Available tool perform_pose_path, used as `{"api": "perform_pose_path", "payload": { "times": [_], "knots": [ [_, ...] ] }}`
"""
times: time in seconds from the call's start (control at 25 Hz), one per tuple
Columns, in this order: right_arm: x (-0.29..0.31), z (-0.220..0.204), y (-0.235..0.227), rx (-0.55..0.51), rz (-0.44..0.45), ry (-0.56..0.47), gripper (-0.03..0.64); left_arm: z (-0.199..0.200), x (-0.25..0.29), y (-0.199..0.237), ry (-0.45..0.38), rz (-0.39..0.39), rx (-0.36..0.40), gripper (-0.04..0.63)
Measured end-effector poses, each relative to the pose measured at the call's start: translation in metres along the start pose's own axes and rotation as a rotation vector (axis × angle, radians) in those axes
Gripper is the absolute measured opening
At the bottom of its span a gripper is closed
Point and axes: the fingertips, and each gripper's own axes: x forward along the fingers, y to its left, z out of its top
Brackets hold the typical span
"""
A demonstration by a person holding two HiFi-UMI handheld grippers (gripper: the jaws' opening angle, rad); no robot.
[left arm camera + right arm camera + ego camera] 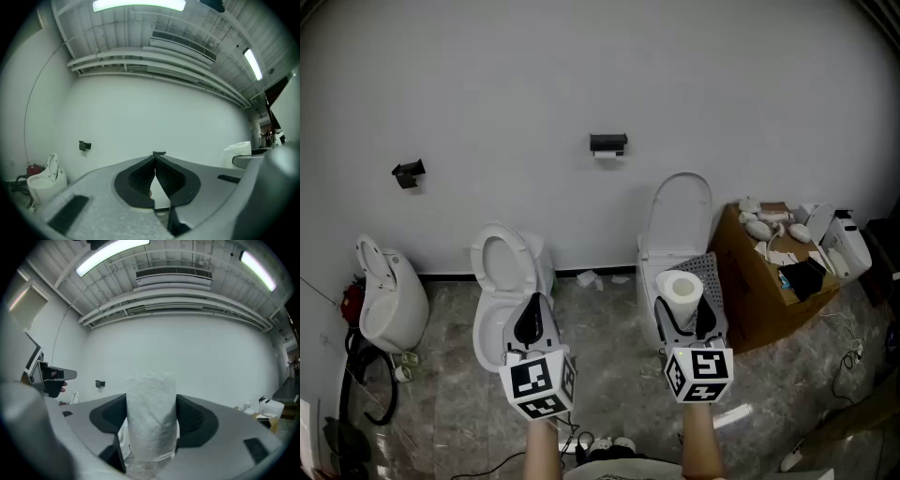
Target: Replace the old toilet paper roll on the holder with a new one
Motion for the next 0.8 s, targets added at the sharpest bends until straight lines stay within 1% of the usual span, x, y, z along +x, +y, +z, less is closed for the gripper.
{"api": "perform_pose_path", "payload": {
  "times": [0.44,0.6,0.72,0.76,0.8],
  "knots": [
    [0.001,-0.006,-0.007,0.006,-0.009,0.011,0.304,-0.004,0.005,-0.004,0.008,0.002,0.000,0.009],
    [0.006,-0.008,-0.011,0.030,-0.016,0.007,0.305,-0.009,0.012,0.001,0.016,0.045,-0.006,0.009],
    [0.011,-0.010,-0.017,0.033,-0.014,0.007,0.305,-0.008,0.017,-0.004,-0.001,0.047,0.011,0.014],
    [0.014,-0.011,-0.019,0.034,-0.012,0.007,0.305,-0.007,0.020,-0.006,-0.012,0.042,0.013,0.046],
    [0.017,-0.011,-0.020,0.034,-0.008,0.008,0.305,-0.005,0.022,-0.008,-0.024,0.037,0.011,0.118]
  ]
}}
